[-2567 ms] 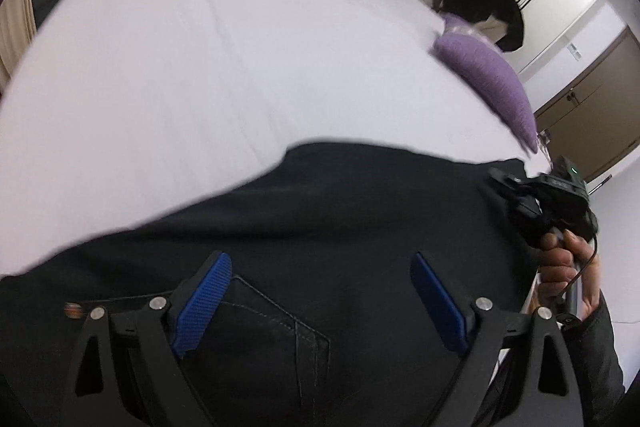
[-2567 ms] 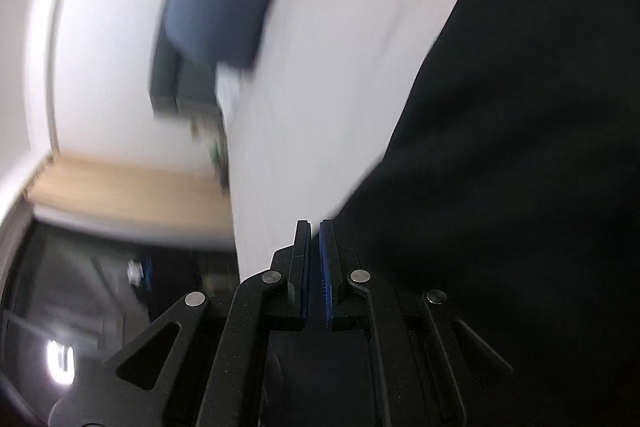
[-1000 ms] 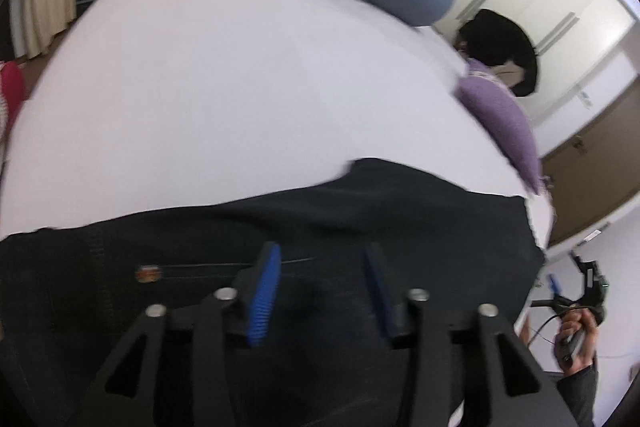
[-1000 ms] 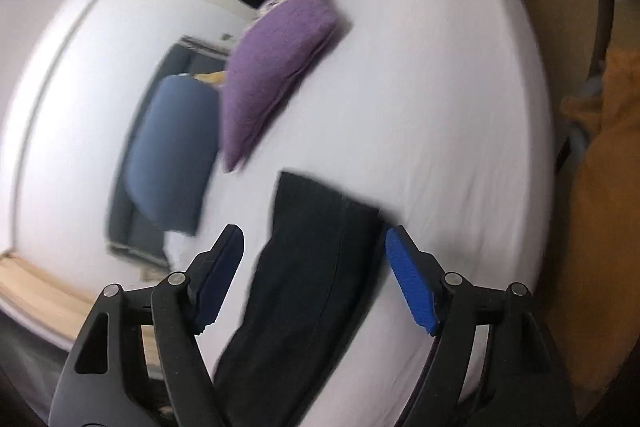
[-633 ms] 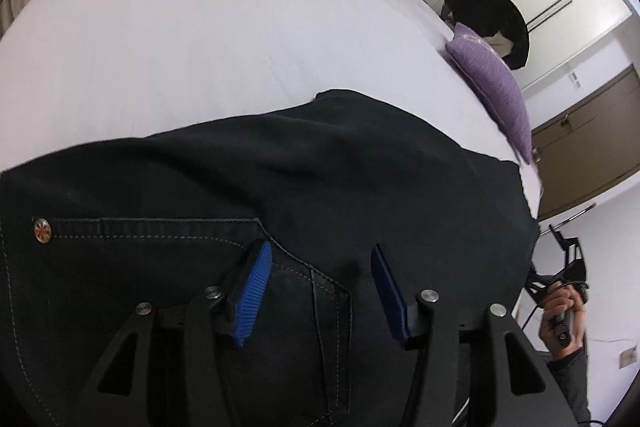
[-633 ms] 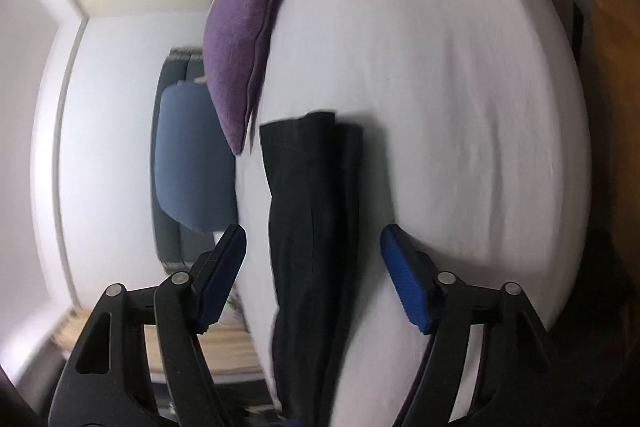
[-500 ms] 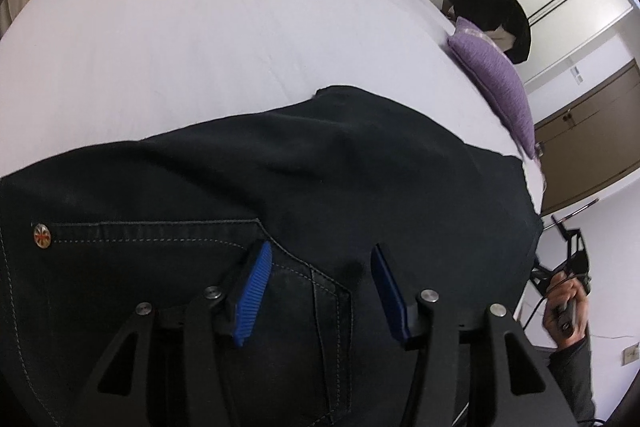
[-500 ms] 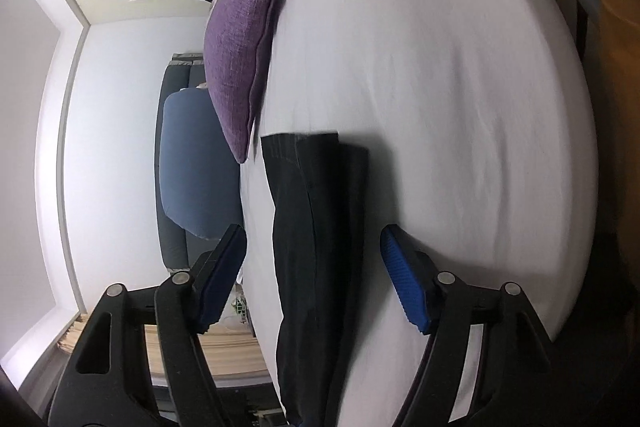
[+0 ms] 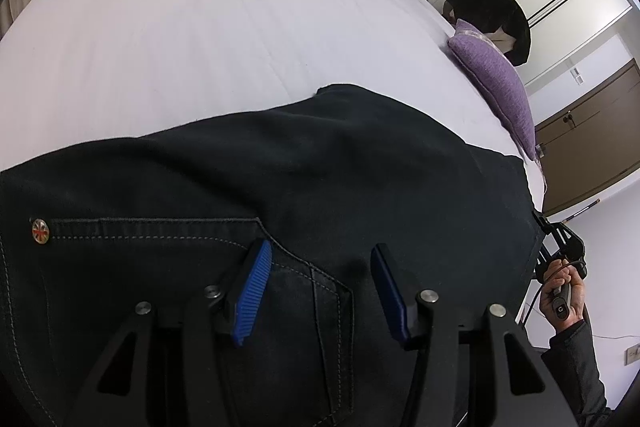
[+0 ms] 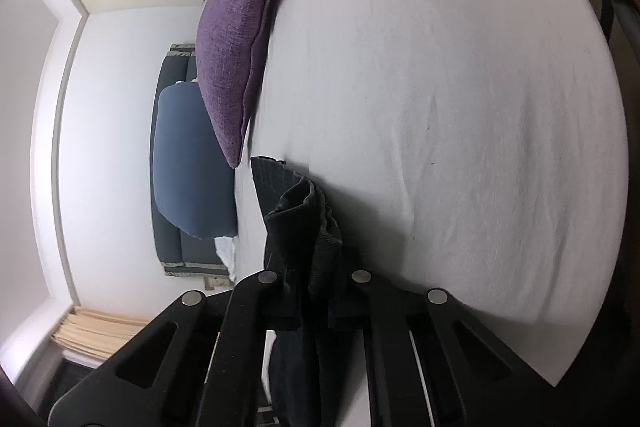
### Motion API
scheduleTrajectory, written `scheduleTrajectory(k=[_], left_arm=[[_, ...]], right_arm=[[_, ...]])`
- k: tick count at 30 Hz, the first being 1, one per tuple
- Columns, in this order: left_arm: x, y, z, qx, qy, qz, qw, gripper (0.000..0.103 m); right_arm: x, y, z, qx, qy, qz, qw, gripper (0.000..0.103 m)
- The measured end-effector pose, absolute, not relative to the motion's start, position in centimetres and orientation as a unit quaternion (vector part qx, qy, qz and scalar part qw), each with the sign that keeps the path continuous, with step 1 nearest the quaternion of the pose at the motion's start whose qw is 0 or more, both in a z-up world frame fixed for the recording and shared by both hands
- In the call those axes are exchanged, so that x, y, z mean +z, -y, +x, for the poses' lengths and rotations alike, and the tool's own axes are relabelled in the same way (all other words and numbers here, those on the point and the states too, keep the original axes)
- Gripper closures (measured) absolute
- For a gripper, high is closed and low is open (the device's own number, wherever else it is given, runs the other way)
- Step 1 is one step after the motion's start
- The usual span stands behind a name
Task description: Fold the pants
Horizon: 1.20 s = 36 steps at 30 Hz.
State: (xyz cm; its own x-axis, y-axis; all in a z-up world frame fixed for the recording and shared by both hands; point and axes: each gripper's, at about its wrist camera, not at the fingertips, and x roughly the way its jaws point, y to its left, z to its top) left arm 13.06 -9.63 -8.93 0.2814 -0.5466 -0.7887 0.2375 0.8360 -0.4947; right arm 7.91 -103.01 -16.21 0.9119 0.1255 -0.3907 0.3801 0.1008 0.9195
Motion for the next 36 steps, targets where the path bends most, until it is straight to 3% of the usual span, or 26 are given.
scheduleTrajectory(k=[5,10,13,15,16,19,23,25,31,36], left_arm=[[-9.1,9.5,13.1,-0.25,-0.544,-0.149,0.787,0.049],[-9.1,9.6,13.2,-0.247,-0.54,-0.155,0.789,0.049],[-8.9,9.4,13.2,-0.245,-0.541,-0.156,0.789,0.049],[-8.6,9.1,13.2,-0.243,-0.542,-0.159,0.788,0.048],[-8.3,9.0,13.1,-0.241,-0.543,-0.161,0.788,0.047],[-7.5,8.7,12.7,-0.242,-0.539,-0.175,0.788,0.032],[-6.7,10.0,12.2,-0.273,-0.535,-0.221,0.769,0.024],[-6.1,10.9,11.9,-0.296,-0.53,-0.24,0.758,0.011],[-6.7,12.8,13.3,-0.335,-0.548,-0.326,0.694,0.006],[-7.3,14.1,15.0,-0.347,-0.581,-0.324,0.661,0.003]], right_arm=[[-11.4,100.6,8.7,-0.114,-0.222,0.572,0.781,0.099],[-2.7,85.3,13.5,-0.029,-0.331,0.234,0.914,0.099],[-4.6,73.2,15.1,0.026,-0.402,-0.013,0.915,0.099],[-9.9,67.4,15.5,0.019,-0.443,-0.19,0.876,0.099],[-11.3,66.0,15.1,0.004,-0.425,-0.248,0.87,0.098],[-10.6,66.8,15.3,-0.001,-0.421,-0.218,0.88,0.098],[-10.9,66.4,15.3,-0.004,-0.411,-0.261,0.873,0.099],[-10.3,66.6,15.5,-0.011,-0.411,-0.247,0.877,0.099],[-6.9,63.9,14.2,-0.018,-0.357,-0.278,0.892,0.099],[-5.2,59.8,13.1,0.008,-0.327,-0.303,0.895,0.099]])
